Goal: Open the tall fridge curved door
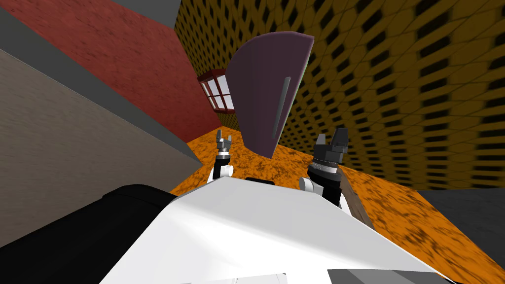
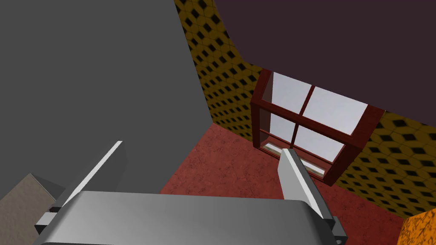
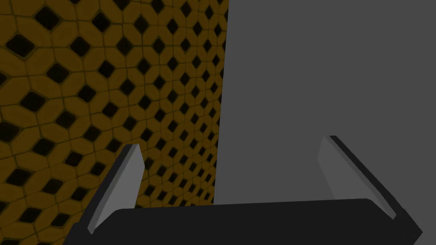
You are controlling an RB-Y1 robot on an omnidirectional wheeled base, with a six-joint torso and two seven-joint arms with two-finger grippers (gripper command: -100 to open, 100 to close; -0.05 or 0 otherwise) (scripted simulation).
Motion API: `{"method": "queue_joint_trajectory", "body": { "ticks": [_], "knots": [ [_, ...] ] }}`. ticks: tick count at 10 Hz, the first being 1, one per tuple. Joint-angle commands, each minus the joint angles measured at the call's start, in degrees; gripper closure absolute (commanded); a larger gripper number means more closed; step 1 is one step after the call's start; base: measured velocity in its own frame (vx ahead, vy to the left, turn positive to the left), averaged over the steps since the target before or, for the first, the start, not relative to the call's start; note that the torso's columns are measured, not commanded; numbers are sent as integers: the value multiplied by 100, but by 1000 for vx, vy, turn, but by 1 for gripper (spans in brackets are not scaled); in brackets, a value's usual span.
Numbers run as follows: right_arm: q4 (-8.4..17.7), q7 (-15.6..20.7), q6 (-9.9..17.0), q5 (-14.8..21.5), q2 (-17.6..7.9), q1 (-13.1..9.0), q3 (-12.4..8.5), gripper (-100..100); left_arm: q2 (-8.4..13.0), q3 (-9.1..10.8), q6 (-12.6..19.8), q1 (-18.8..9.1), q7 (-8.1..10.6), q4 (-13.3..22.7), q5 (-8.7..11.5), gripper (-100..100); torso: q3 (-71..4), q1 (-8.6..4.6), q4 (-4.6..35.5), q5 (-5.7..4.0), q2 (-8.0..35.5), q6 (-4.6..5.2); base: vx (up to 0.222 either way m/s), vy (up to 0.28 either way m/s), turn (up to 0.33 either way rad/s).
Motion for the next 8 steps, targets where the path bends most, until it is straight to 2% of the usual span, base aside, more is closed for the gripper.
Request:
{"method": "queue_joint_trajectory", "body": {
  "ticks": [1, 8],
  "knots": [
    [0, 0, 0, 0, 0, 0, 0, 0, 0, 0, 0, 0, 0, 0, 0, 0, -467, 0, 235, 0, 232, 0, 0, 0, 0],
    [-2, 0, -1, 0, 0, 0, 0, 0, 0, 0, -1, 0, 0, -2, 0, 0, -6227, 0, 3114, 0, 3116, 0, 0, 0, 0]
  ]
}}
